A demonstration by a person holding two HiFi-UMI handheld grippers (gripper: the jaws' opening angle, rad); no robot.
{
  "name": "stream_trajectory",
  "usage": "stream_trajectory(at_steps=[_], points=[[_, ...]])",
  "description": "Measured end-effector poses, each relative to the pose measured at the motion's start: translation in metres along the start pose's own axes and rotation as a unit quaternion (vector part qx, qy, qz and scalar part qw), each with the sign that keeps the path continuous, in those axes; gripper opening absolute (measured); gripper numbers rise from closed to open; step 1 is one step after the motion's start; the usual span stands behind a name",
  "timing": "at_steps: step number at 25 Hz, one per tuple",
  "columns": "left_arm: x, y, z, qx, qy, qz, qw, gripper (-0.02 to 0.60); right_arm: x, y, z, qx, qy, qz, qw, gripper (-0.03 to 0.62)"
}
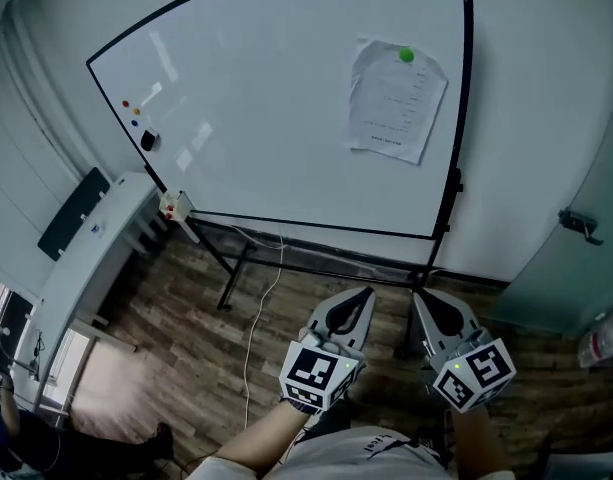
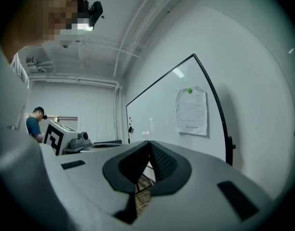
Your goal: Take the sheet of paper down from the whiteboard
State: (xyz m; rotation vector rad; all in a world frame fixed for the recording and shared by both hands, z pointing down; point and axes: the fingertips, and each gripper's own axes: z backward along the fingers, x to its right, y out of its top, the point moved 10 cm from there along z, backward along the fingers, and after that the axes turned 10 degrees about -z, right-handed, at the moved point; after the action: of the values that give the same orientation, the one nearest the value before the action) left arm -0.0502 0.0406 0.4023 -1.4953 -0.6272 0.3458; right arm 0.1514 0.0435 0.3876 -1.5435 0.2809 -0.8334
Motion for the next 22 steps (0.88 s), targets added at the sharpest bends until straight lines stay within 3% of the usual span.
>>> stream_trajectory(at_steps=[12,22], points=[[-0.140,0.017,-0.081,0.051,-0.047,-0.035,0.9970,0.014,0.014,0.028,-0.139,0.033,-0.052,0.038,0.997,0.014],[-0.203,0.030,-0.147,0.079,-0.061,-0.046,0.9940,0.014,0.043,0.065,-0.198,0.057,-0.101,0.105,0.988,0.014]])
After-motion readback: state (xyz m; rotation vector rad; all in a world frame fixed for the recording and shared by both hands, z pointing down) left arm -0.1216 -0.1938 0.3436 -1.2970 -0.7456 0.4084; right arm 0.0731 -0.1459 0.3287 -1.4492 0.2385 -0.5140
